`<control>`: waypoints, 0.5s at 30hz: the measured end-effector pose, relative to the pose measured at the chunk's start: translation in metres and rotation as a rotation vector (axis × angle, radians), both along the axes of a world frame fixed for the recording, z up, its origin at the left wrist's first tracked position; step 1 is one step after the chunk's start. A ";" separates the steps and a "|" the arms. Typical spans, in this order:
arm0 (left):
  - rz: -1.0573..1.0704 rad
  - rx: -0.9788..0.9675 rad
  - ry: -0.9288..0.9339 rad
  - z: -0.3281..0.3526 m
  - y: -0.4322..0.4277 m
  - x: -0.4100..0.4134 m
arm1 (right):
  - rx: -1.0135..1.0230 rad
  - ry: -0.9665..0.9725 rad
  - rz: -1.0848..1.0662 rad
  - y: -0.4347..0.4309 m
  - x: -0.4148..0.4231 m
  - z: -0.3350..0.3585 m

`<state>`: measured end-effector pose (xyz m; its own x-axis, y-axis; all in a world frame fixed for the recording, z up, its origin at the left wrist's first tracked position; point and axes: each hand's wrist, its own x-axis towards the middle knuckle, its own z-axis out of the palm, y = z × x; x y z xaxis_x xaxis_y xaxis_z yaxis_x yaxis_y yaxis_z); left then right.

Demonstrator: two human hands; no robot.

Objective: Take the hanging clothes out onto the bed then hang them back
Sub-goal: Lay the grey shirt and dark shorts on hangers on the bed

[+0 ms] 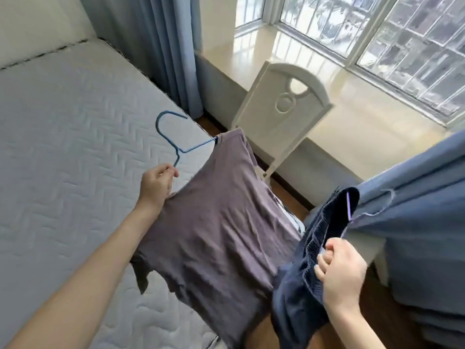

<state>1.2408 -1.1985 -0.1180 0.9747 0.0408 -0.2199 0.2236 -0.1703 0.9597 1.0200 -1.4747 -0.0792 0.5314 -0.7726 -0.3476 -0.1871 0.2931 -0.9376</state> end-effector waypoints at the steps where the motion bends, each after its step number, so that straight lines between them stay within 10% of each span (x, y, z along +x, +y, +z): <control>1: 0.020 0.020 0.015 -0.014 0.006 0.018 | 0.006 0.008 0.020 0.007 0.019 -0.010; 15: 0.110 0.449 -0.002 -0.272 0.071 0.214 | 0.169 0.021 0.262 0.161 0.270 -0.268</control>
<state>1.4552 -1.1270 -0.3900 0.9597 0.2344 -0.1548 0.2616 -0.5444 0.7970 1.2904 -1.3135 -0.3469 0.6963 -0.5404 -0.4724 -0.2961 0.3833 -0.8749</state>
